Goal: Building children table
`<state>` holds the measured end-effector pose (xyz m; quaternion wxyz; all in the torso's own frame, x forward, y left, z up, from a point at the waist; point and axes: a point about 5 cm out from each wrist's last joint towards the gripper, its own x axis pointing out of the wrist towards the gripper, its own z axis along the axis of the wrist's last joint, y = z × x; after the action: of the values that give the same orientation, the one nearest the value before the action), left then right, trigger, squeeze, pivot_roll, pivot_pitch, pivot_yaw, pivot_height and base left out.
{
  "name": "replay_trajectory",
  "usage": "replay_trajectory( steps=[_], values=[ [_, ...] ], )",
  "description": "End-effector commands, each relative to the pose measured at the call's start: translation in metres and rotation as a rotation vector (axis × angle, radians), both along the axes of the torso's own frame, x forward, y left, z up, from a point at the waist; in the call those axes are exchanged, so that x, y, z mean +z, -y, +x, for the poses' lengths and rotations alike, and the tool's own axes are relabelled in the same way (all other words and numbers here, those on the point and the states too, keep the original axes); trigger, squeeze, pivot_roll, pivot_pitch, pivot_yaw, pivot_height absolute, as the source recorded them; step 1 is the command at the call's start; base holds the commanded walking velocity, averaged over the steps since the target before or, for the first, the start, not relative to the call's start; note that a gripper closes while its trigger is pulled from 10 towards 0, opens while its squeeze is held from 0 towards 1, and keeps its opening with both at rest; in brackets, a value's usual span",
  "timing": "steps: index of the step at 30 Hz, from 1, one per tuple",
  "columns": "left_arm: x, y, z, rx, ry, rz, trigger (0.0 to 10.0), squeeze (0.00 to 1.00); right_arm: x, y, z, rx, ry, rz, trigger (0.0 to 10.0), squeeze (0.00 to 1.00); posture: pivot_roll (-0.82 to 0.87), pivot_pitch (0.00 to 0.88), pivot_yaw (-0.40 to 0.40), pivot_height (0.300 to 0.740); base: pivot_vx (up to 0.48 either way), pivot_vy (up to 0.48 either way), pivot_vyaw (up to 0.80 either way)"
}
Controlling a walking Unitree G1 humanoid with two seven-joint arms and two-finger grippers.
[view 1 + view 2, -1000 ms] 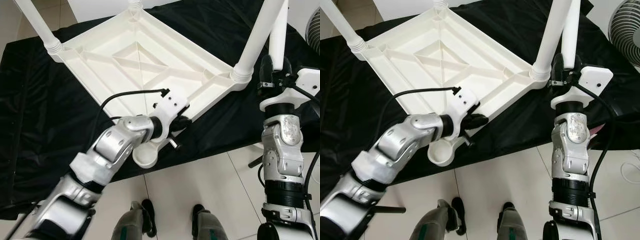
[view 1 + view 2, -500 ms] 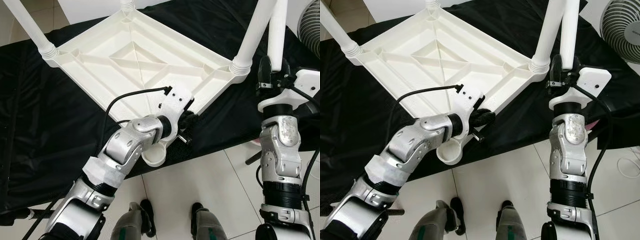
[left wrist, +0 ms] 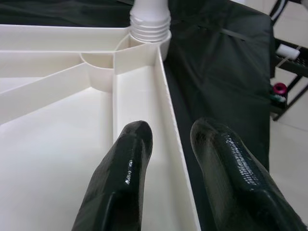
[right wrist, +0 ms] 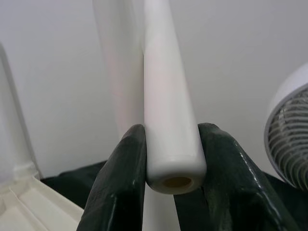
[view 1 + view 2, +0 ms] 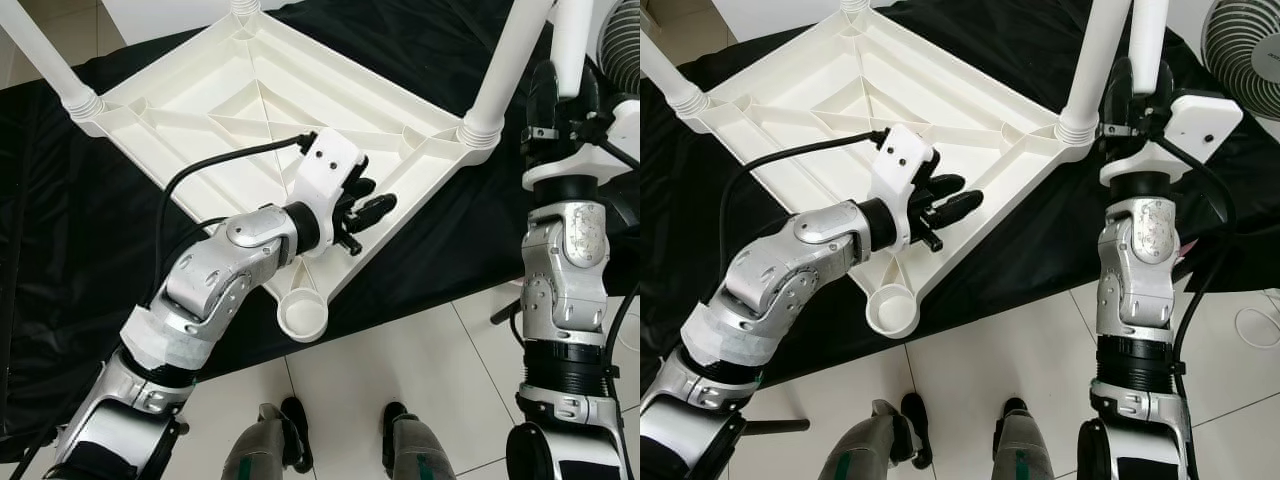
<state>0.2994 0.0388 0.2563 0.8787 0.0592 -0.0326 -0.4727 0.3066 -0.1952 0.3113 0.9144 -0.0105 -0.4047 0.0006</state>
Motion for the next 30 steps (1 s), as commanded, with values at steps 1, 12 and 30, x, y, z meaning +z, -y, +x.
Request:
replay_trajectory(
  steps=[1, 12, 30],
  values=[
    [0.004, -0.003, -0.009, -0.241, -0.004, 0.013, 10.0, 0.0, 0.024, -0.023, -0.012, 0.084, 0.139, -0.086, 10.0, 0.0, -0.09, 0.225, 0.167, 0.74, 0.0, 0.0, 0.0],
    [0.002, -0.009, -0.004, -0.197, -0.028, 0.007, 10.0, 0.0, 0.07, -0.037, -0.025, 0.143, 0.342, -0.134, 10.0, 0.0, -0.08, 0.22, 0.186, 0.74, 0.0, 0.0, 0.0],
    [0.009, -0.04, 0.023, -0.031, -0.021, -0.032, 10.0, 0.0, 0.065, -0.073, -0.022, 0.369, 0.286, -0.358, 10.0, 0.0, -0.07, 0.194, 0.133, 0.74, 0.0, 0.0, 0.0]
  ],
)
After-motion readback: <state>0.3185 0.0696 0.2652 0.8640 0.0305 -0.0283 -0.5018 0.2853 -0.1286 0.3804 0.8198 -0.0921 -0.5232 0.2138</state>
